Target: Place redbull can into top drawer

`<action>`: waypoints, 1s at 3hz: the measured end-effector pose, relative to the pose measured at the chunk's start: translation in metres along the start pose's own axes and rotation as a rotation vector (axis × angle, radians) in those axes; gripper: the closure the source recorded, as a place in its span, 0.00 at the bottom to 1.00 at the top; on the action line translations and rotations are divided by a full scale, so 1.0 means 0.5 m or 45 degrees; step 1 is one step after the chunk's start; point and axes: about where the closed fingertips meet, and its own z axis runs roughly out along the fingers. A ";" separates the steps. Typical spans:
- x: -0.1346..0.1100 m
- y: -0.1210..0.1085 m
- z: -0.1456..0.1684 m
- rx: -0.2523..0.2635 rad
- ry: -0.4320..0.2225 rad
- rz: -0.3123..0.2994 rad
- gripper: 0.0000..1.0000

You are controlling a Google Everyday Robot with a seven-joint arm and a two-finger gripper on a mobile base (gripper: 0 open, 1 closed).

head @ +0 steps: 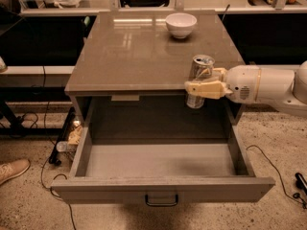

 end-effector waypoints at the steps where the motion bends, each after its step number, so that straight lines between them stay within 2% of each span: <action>1: 0.000 0.000 0.000 -0.001 0.000 0.000 1.00; 2: 0.046 0.003 0.016 -0.053 0.036 -0.027 1.00; 3: 0.117 0.006 0.030 -0.101 0.033 -0.048 1.00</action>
Offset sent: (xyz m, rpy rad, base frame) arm -0.0048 0.0041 -0.0558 -0.0619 -0.0029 0.0992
